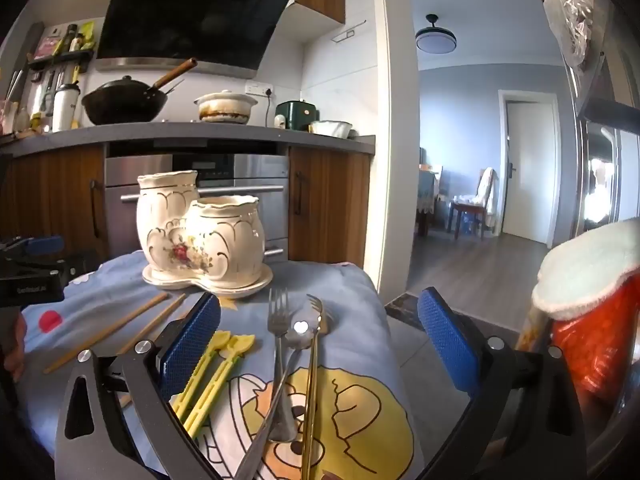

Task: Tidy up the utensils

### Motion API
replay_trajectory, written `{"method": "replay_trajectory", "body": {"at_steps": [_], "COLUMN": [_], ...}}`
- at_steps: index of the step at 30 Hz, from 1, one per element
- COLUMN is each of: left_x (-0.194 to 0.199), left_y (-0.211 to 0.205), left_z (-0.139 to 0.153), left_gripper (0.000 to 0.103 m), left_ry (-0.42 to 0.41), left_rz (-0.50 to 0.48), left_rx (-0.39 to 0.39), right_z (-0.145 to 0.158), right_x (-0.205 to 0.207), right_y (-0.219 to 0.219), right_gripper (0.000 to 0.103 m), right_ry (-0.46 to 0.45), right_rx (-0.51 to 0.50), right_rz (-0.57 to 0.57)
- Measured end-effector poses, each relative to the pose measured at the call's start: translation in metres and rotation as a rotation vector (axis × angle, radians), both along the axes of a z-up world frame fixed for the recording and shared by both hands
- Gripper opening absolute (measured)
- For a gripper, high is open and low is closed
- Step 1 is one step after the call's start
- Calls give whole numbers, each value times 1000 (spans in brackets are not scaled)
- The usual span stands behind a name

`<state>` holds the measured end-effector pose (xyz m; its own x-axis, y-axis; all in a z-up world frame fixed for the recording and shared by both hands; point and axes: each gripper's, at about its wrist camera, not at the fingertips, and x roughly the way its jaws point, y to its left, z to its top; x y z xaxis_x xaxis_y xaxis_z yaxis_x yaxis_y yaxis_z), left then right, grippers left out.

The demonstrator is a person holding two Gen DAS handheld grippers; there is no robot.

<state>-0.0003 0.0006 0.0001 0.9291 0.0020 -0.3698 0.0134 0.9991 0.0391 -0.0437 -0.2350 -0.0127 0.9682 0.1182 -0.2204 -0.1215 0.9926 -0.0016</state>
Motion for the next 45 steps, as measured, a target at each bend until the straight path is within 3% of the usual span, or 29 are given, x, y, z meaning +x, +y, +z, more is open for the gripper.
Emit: {"method": "replay_trajectory", "body": {"at_steps": [45], "left_x": [-1], "left_y": [-5], "left_z": [-1], "left_gripper": [98], "left_ry": [8], "left_rz": [-4], "left_rx": [11], "right_z": [-1], "right_x": [1], "right_y": [1], "right_gripper": [98], "right_ry": [2], "right_rx": [-1], "right_rz": [0]}}
